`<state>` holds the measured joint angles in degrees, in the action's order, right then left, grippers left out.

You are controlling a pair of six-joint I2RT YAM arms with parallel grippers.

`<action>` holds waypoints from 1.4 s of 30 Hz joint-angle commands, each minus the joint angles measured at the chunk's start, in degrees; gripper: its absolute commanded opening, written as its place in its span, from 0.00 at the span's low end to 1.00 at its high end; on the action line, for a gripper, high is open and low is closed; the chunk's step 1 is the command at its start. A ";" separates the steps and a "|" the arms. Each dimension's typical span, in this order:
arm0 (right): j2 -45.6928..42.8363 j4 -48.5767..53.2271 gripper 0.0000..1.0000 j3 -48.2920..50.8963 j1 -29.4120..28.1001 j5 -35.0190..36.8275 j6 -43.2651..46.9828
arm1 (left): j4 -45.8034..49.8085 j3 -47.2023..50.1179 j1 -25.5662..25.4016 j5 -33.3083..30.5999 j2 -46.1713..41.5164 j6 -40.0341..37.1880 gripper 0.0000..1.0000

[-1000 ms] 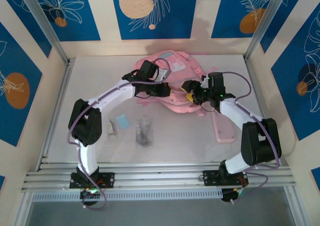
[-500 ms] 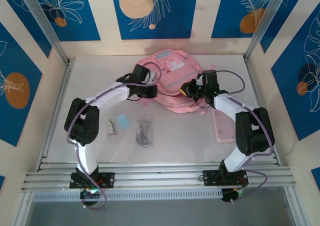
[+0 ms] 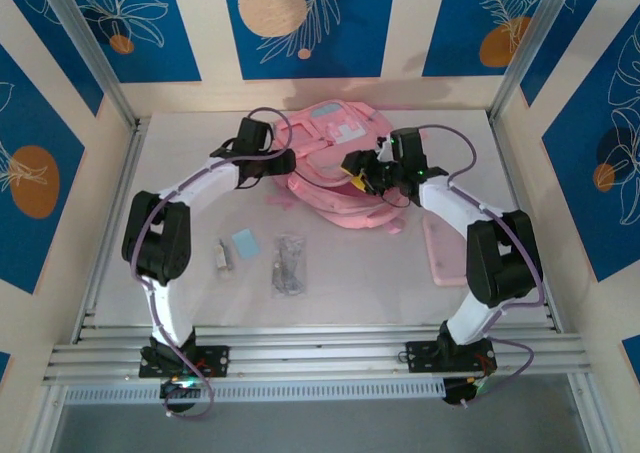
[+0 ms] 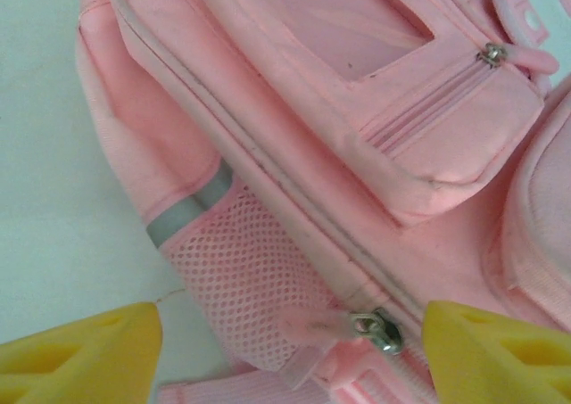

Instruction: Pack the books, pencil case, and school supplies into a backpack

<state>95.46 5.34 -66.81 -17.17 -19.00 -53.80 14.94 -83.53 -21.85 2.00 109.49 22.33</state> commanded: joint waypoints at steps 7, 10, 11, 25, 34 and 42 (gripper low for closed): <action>-9.68 32.83 0.99 -1.80 4.91 18.49 24.77 | -2.63 8.92 0.20 7.72 -10.07 -0.09 1.00; -12.45 36.41 1.00 1.17 10.87 20.85 26.45 | -3.59 7.70 0.14 10.33 -10.00 0.70 1.00; -13.34 36.83 0.99 2.31 13.02 21.85 26.80 | -4.94 7.73 0.09 11.28 -10.00 1.38 1.00; -15.33 27.44 1.00 19.59 29.12 31.67 25.21 | -8.19 5.27 -5.39 20.09 -6.84 4.83 1.00; -18.54 23.90 0.99 26.75 29.83 22.63 22.64 | -6.07 8.36 -6.44 20.23 -8.56 3.89 1.00; -22.14 27.27 0.99 26.17 19.52 20.99 18.21 | -3.44 7.42 -8.73 18.30 -7.94 1.36 1.00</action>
<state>73.80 30.52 -39.75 5.45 4.01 -33.15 10.09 -76.12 -29.65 20.60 101.80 25.15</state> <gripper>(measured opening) 0.994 0.999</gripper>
